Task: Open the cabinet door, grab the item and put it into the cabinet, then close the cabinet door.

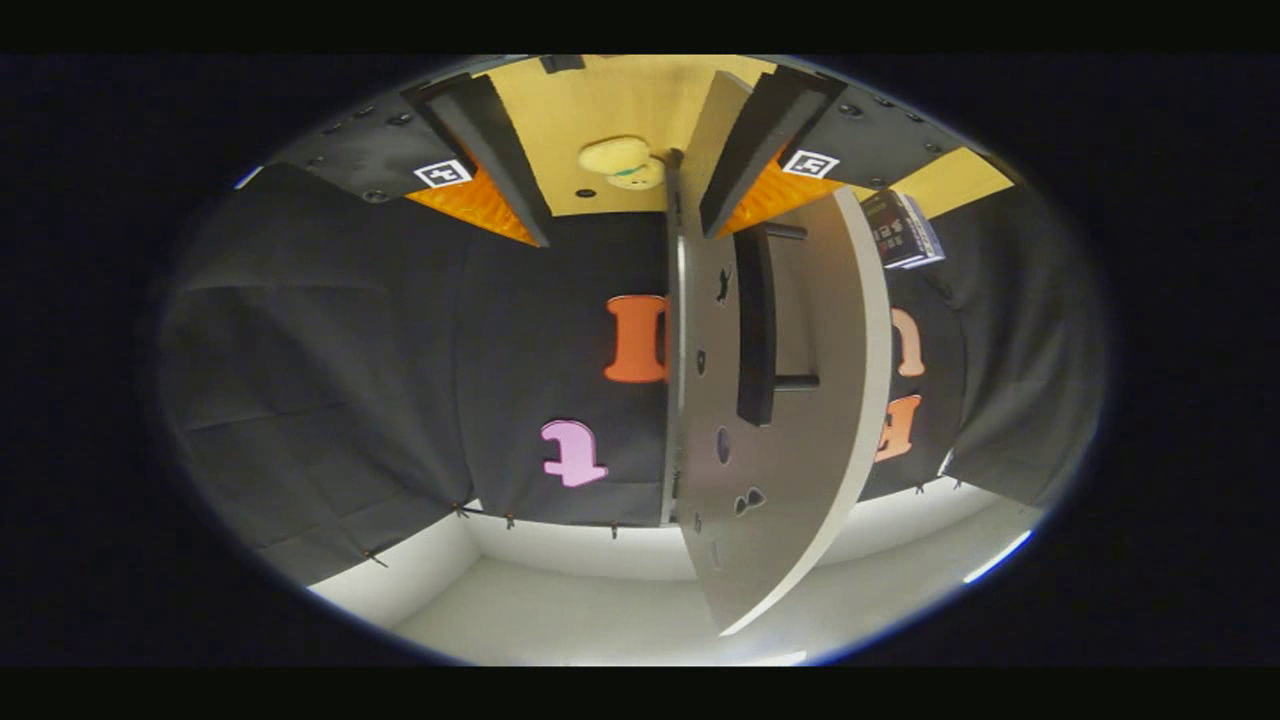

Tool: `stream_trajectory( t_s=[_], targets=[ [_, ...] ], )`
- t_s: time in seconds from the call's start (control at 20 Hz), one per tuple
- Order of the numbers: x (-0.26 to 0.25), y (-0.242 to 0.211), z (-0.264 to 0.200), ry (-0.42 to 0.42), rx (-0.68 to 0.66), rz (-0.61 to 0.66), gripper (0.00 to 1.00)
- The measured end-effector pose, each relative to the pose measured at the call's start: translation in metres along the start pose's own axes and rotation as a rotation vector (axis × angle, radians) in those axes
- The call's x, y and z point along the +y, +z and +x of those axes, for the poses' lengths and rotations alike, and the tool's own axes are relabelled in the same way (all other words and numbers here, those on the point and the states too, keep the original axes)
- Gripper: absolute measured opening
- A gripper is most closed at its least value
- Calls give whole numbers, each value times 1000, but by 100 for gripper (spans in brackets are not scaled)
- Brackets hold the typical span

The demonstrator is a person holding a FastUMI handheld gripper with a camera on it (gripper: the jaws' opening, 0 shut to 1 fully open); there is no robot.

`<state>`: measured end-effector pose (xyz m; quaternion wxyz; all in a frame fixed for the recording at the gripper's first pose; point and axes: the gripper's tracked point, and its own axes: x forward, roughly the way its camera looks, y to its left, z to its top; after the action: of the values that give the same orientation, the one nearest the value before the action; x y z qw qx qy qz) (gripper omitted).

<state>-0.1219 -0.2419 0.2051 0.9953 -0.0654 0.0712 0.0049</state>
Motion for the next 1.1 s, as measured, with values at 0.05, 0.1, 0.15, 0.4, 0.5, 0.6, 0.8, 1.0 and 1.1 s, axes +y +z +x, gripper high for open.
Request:
stream_trajectory(
  t_s=[0.05,0.1,0.15,0.4,0.5,0.6,0.8,1.0,1.1],
  targets=[
    [17,-2,3,26,4,6,97],
    [34,-2,6,52,7,5,97],
    [48,-2,9,79,9,2,97],
    [125,-3,50,151,4,0,95],
    [154,-7,67,198,17,43,95],
    [183,-15,88,250,38,95,95],
    [216,-28,103,306,59,124,96],
    [236,-30,88,358,55,100,96],
    [245,-30,83,381,52,88,96]
  ],
)
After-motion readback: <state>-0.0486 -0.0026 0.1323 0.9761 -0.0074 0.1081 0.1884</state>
